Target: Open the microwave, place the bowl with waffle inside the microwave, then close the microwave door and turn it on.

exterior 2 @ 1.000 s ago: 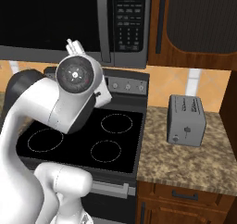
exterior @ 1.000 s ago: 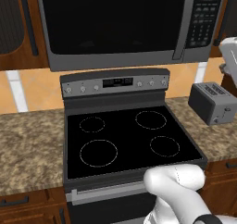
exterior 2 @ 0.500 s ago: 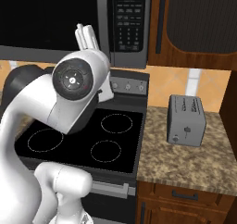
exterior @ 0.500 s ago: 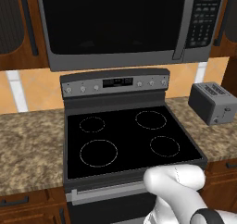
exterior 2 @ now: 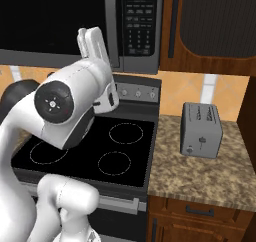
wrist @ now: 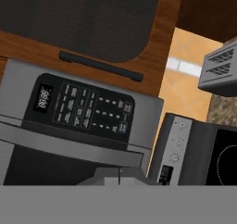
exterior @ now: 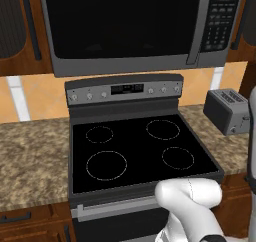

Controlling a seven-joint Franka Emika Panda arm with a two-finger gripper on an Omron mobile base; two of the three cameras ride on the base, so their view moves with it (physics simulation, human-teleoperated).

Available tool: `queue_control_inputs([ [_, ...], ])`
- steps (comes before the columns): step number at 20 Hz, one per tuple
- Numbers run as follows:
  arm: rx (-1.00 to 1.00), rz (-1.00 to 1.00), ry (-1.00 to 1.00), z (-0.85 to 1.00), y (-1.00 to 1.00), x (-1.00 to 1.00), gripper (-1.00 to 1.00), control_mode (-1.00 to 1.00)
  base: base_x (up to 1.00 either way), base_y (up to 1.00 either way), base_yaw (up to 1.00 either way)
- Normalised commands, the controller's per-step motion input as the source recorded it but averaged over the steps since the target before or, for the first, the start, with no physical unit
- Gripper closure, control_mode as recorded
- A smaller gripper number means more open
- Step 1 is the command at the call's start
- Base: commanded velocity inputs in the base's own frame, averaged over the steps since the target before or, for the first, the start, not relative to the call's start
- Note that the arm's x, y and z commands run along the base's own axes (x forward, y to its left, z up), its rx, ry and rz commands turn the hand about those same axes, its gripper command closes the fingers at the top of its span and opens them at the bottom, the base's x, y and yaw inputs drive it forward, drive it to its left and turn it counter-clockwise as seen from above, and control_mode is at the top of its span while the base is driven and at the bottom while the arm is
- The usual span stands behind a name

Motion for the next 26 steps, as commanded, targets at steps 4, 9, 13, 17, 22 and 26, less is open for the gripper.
queue_control_inputs([
  [4, 0.00, 0.09, 0.02, 0.00, 0.00, 0.20, 1.00, -1.00, 0.00, 0.00, 0.00],
  [9, 0.00, 0.13, 0.06, 0.00, 0.00, 0.38, 1.00, -1.00, 0.00, 0.00, 0.00],
  [13, 0.00, 0.07, 0.03, 0.00, 0.00, 0.49, 1.00, -1.00, 0.00, 0.00, 0.00],
  [17, 0.00, 0.03, 0.02, -0.02, -0.03, 0.53, 1.00, -1.00, 0.00, 0.00, 0.00],
  [22, 0.00, 0.00, 0.04, -0.15, -0.10, 0.51, 1.00, -1.00, 0.00, 0.00, 0.00],
  [26, 0.00, 0.00, 0.01, -0.15, -0.03, 0.49, 1.00, -1.00, 0.00, 0.00, 0.00],
])
